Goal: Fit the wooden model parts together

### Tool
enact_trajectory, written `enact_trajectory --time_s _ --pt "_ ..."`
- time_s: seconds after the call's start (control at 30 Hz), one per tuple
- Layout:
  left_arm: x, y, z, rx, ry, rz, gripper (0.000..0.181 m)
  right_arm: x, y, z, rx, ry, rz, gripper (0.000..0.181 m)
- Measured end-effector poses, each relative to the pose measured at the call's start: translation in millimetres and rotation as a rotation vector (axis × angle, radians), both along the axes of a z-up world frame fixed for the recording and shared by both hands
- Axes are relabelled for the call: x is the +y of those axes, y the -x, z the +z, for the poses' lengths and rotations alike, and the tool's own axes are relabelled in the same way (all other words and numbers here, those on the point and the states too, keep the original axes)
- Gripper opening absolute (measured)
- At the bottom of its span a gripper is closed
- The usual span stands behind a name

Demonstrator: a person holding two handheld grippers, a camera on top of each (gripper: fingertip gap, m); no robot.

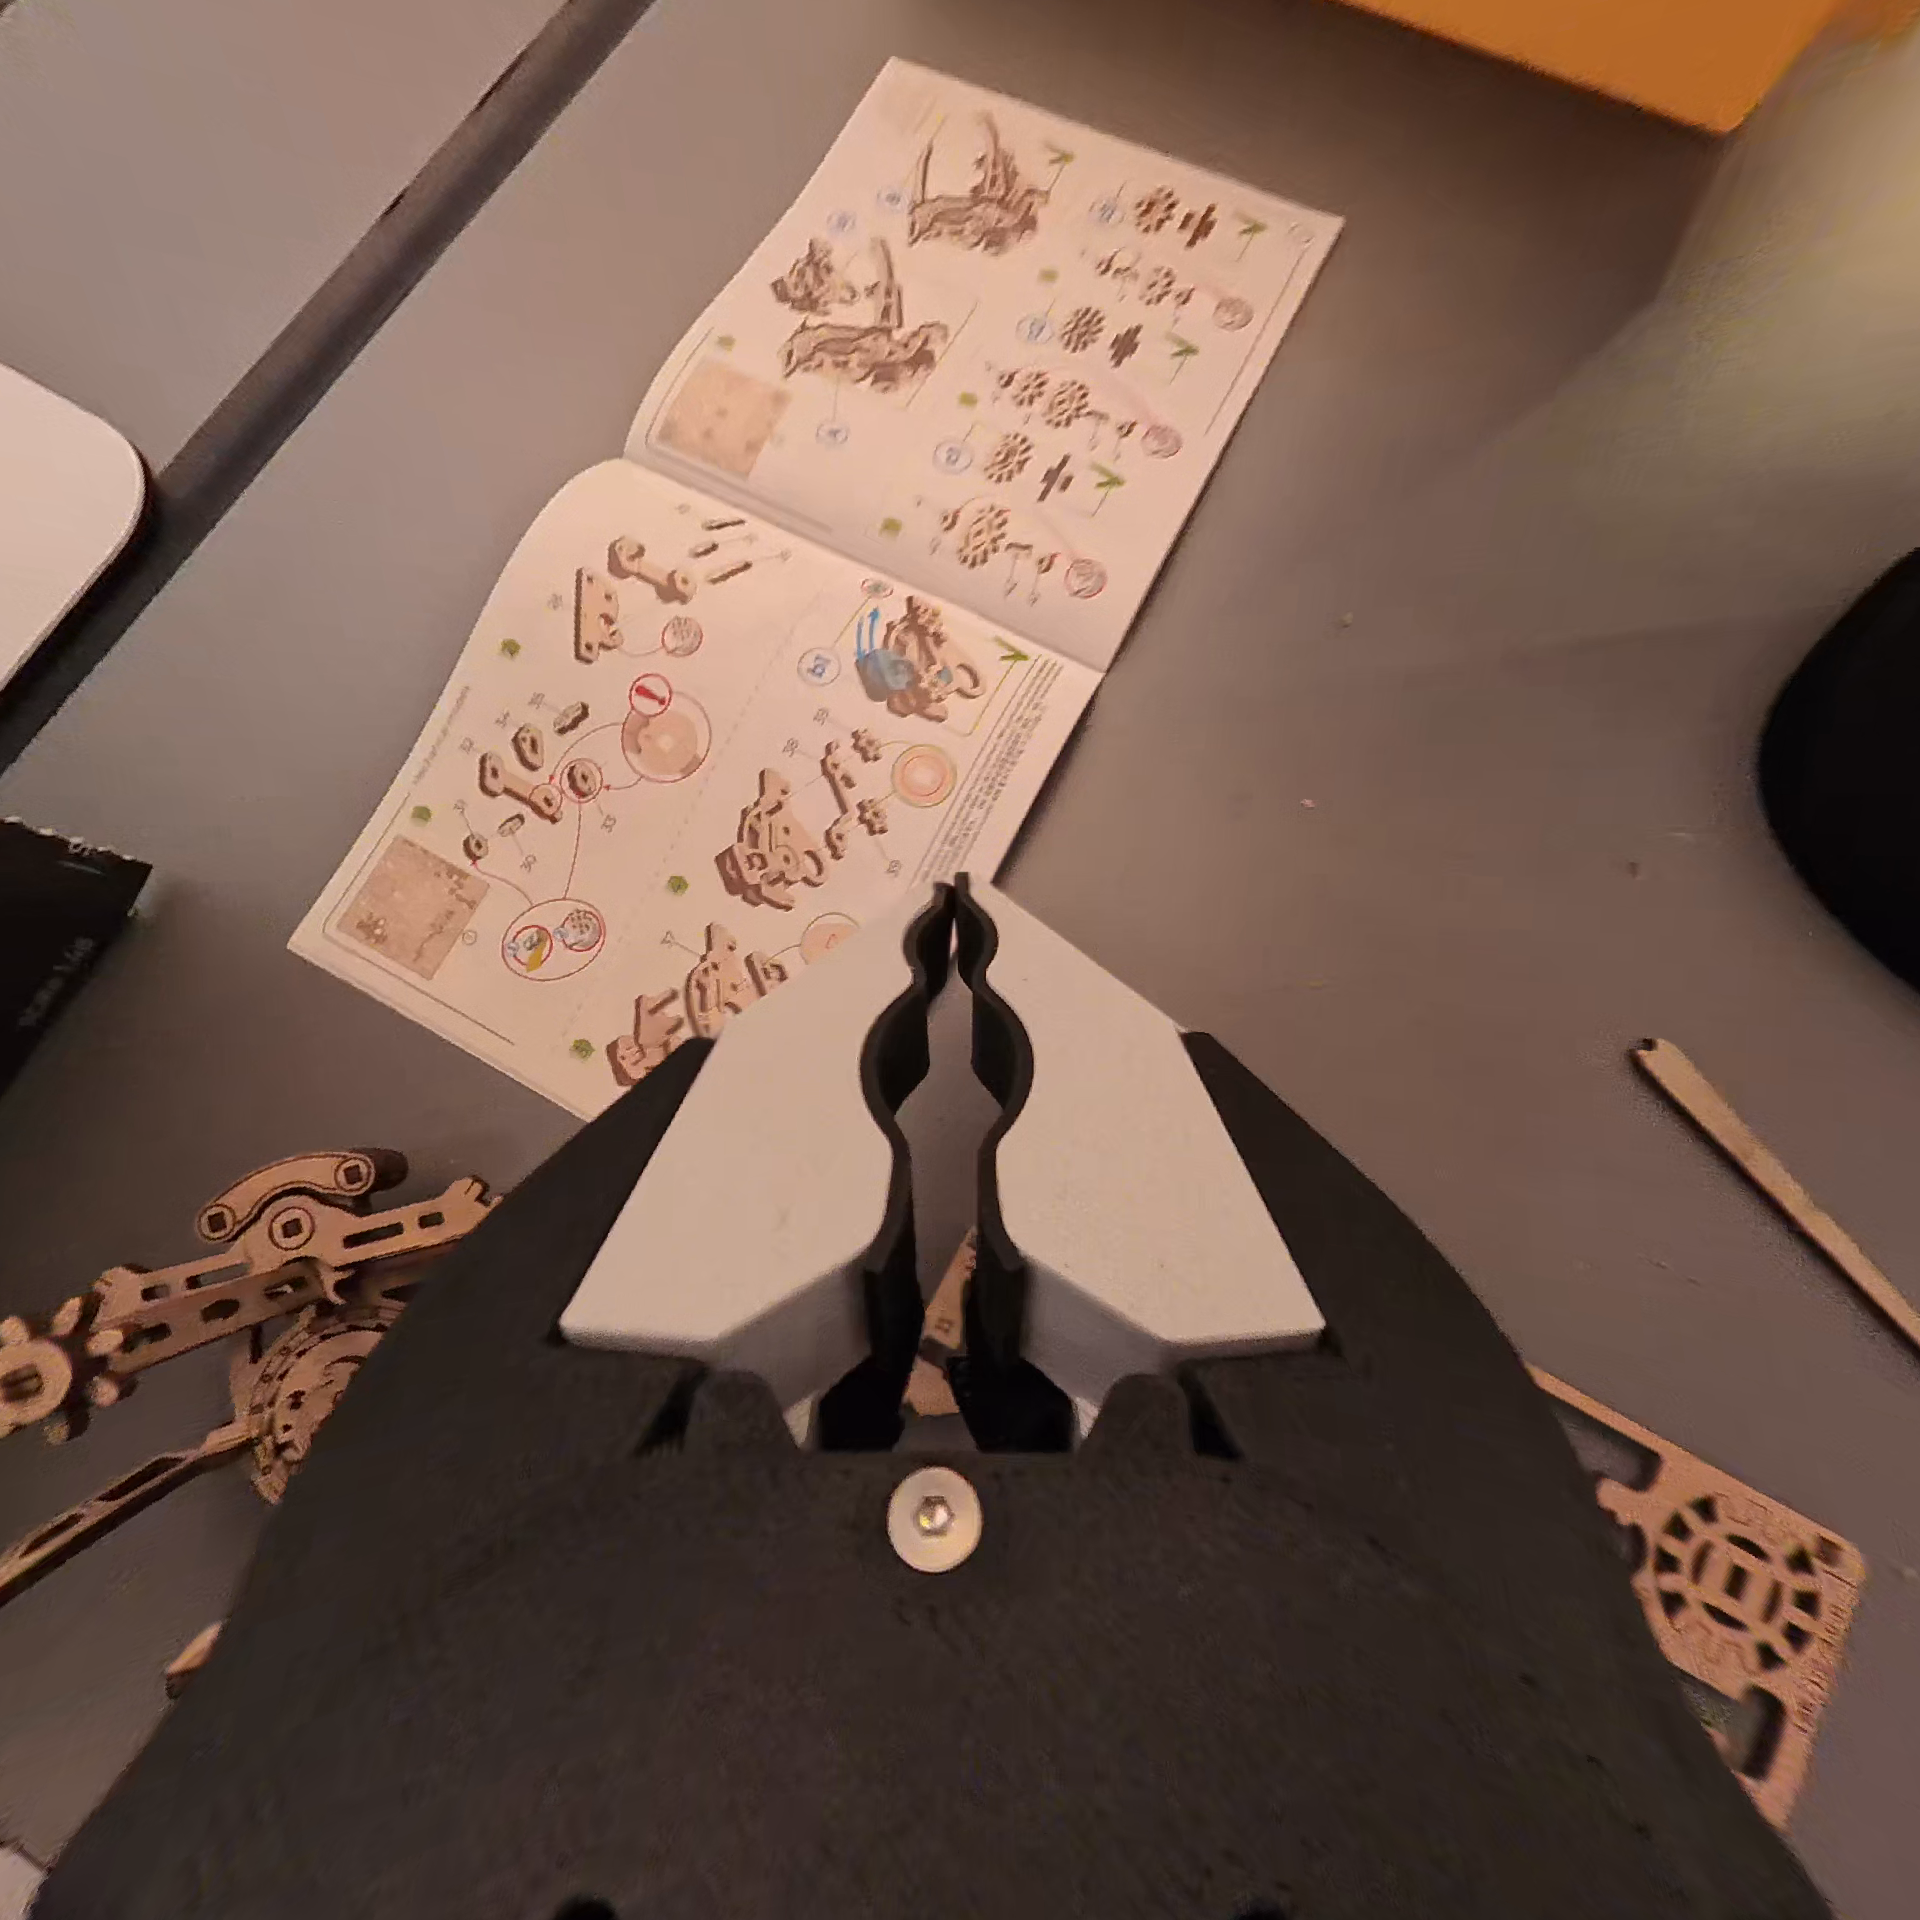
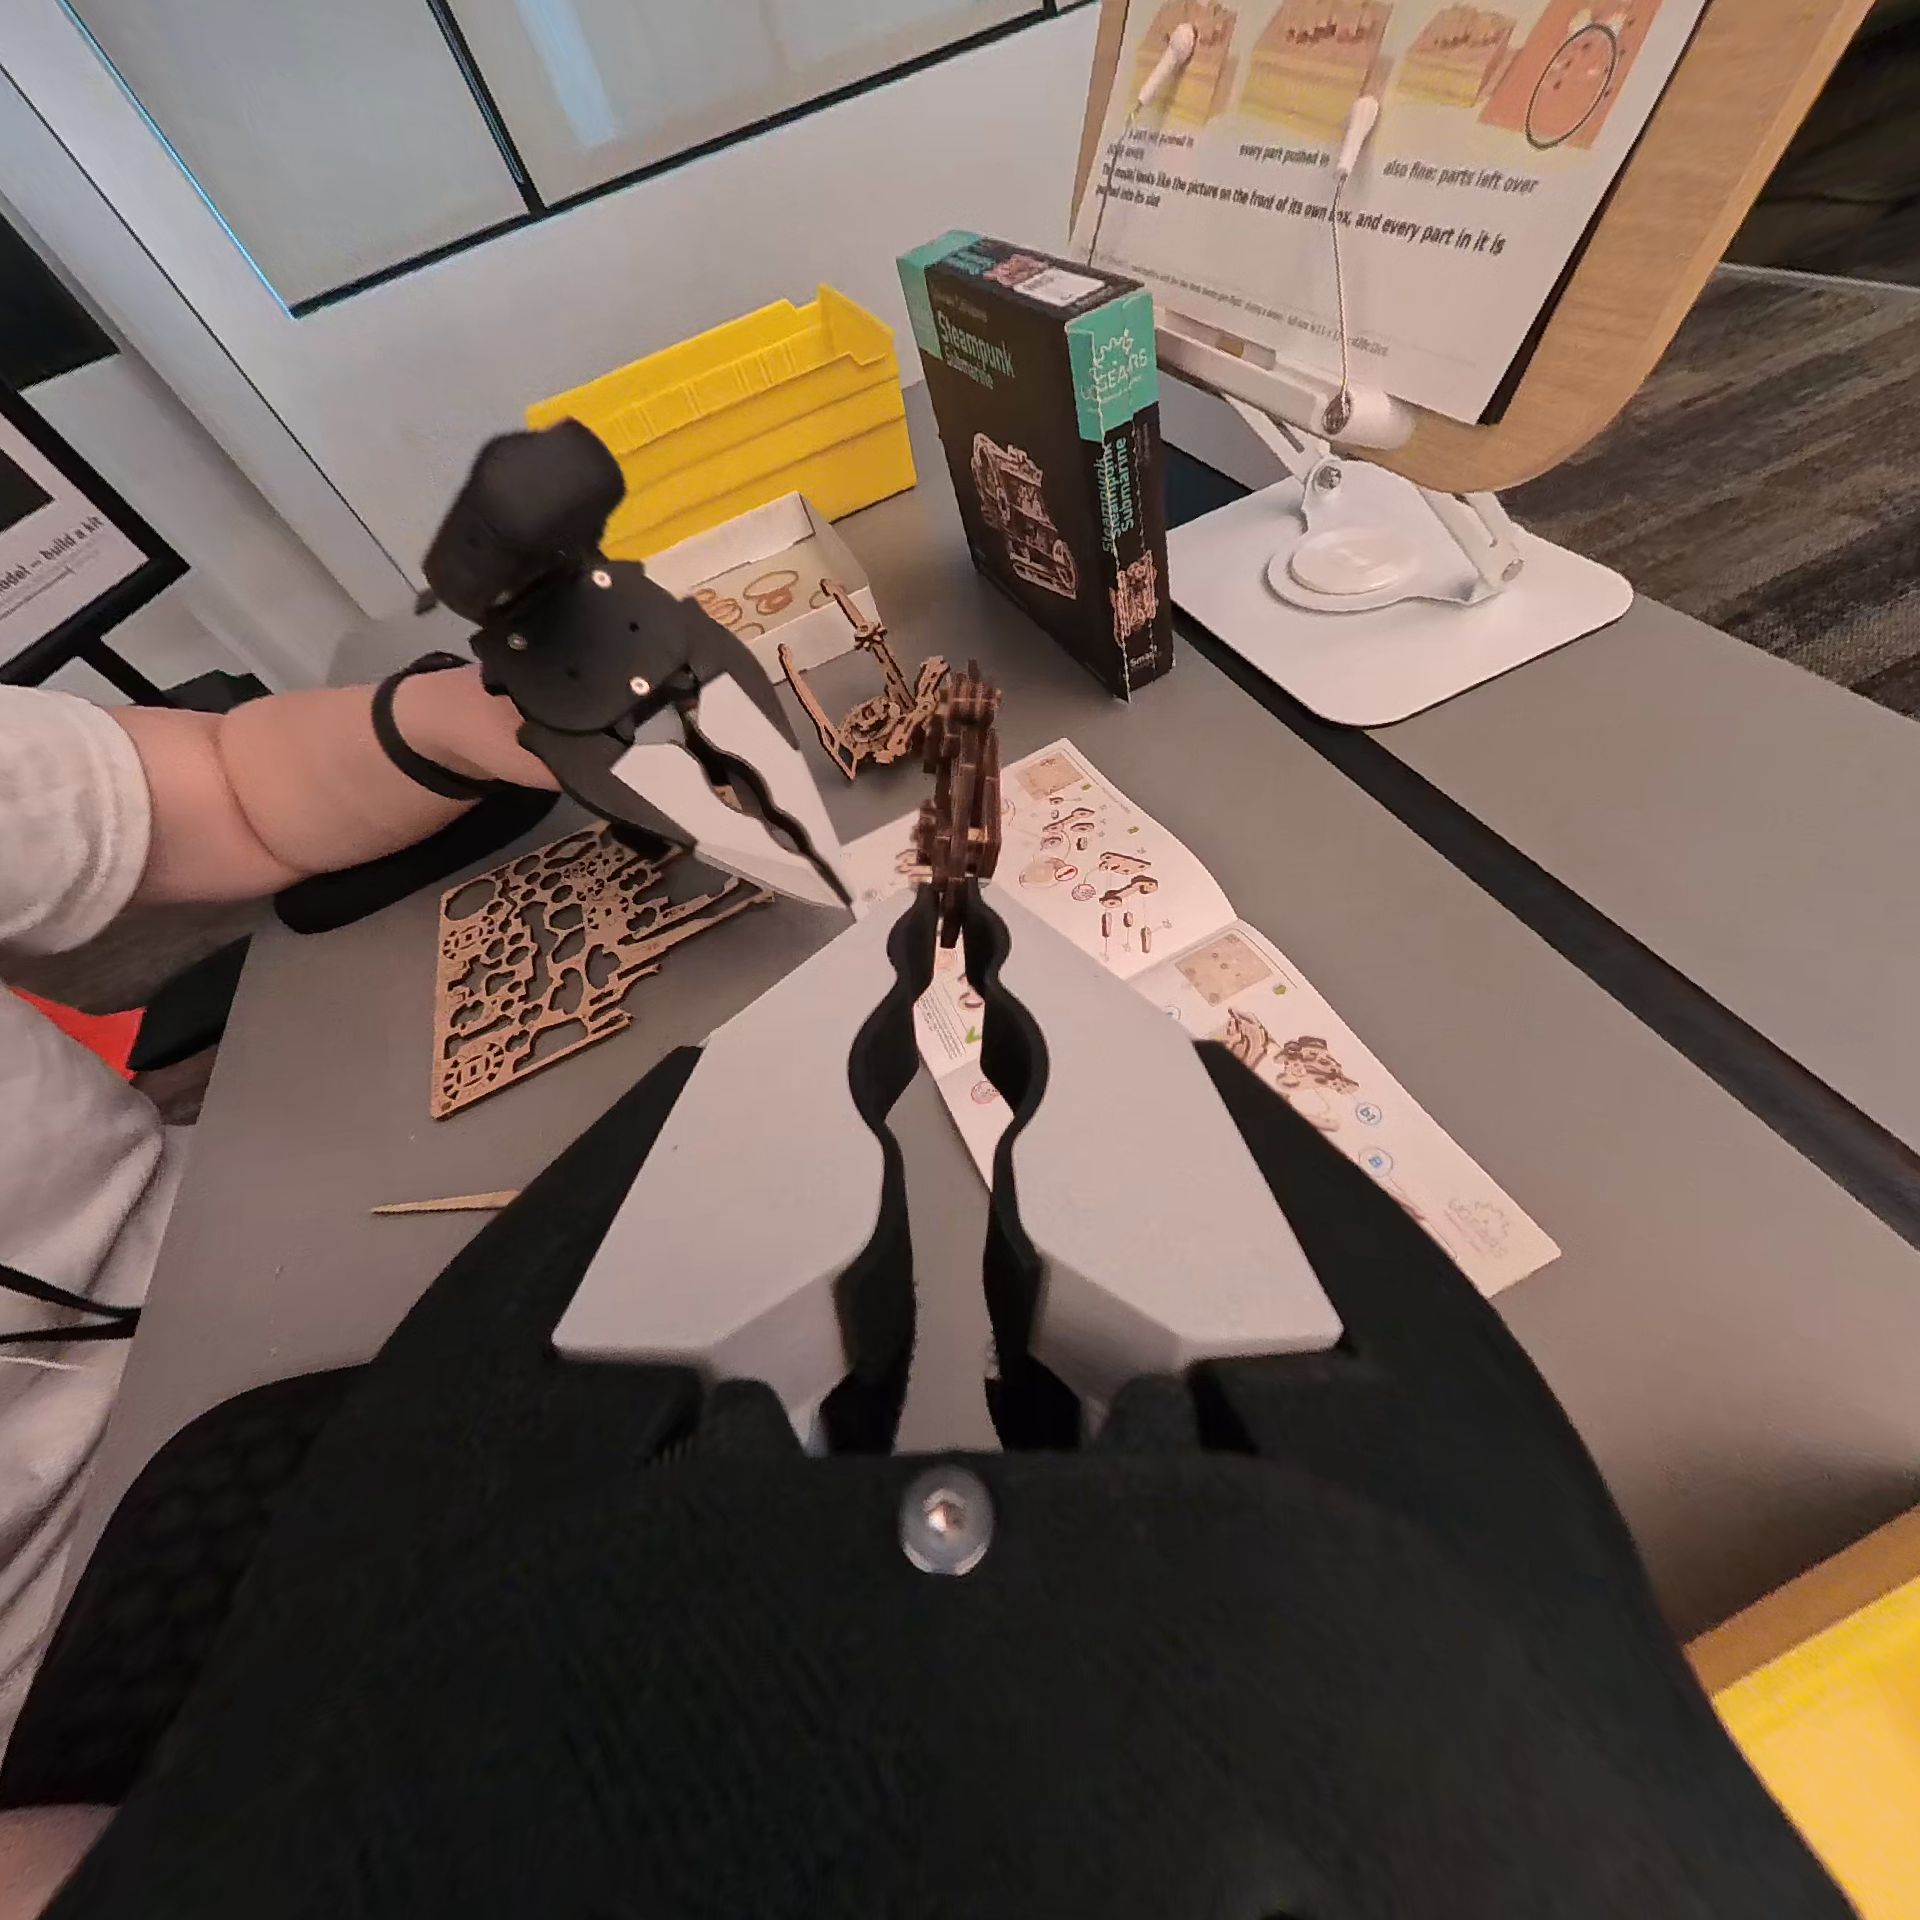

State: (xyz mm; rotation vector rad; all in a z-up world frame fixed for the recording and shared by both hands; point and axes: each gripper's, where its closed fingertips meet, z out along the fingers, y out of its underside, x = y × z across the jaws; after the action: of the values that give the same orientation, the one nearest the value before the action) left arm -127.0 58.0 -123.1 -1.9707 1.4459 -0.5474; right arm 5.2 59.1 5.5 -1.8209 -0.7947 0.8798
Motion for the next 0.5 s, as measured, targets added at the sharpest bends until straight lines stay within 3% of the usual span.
enact_trajectory --time_s 0.5 --pt "8 11 -28 0.110 0.007 0.017 0.000 -3 0 9 0.038 -0.020 0.014 0.003"
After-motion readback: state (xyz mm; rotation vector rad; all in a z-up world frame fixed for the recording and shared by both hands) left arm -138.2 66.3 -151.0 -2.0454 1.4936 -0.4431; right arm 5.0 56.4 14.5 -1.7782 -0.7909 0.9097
